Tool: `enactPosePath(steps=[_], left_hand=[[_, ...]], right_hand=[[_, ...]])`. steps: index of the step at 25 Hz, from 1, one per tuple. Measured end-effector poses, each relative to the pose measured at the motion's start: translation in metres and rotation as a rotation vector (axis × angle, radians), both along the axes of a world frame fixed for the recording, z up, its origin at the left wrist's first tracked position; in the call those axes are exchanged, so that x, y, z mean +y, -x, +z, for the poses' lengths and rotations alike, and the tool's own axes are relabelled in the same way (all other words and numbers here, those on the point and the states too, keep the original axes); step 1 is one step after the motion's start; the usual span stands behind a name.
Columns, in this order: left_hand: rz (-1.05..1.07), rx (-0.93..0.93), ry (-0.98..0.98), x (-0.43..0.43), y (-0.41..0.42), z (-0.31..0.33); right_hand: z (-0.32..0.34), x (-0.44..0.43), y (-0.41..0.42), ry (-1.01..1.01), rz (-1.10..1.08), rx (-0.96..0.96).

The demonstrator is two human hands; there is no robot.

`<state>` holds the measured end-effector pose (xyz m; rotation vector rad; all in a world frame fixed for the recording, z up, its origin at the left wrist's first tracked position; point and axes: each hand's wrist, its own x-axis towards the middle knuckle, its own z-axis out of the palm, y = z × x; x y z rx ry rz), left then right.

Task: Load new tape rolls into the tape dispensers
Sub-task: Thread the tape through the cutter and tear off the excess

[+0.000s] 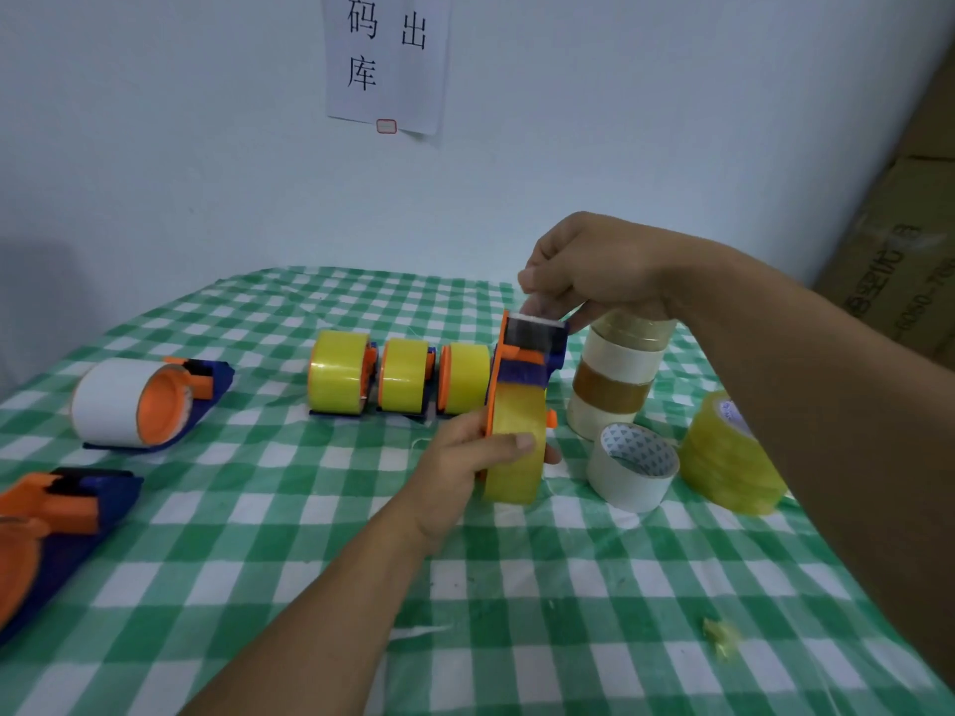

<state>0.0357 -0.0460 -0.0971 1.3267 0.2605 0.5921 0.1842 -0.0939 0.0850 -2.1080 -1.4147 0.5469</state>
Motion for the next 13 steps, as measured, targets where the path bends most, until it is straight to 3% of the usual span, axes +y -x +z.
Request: enactPosePath(steps=[3,7,13], left_hand=[[0.031,0.108,0.145,0.0,-0.001,0.011],[0.085,0.081,0.299,0.0,0.0,0.022],[0.206,0.089,0.339,0.0,0.001,0.026]], right_hand=[[-0.009,-0.001,0.003,0.021,0.046,-0.038],[-0.014,0.001,0.011,-0.029,0.057,-0.036],[-0.011,0.003,0.025,-0.1,0.03,-0.025]])
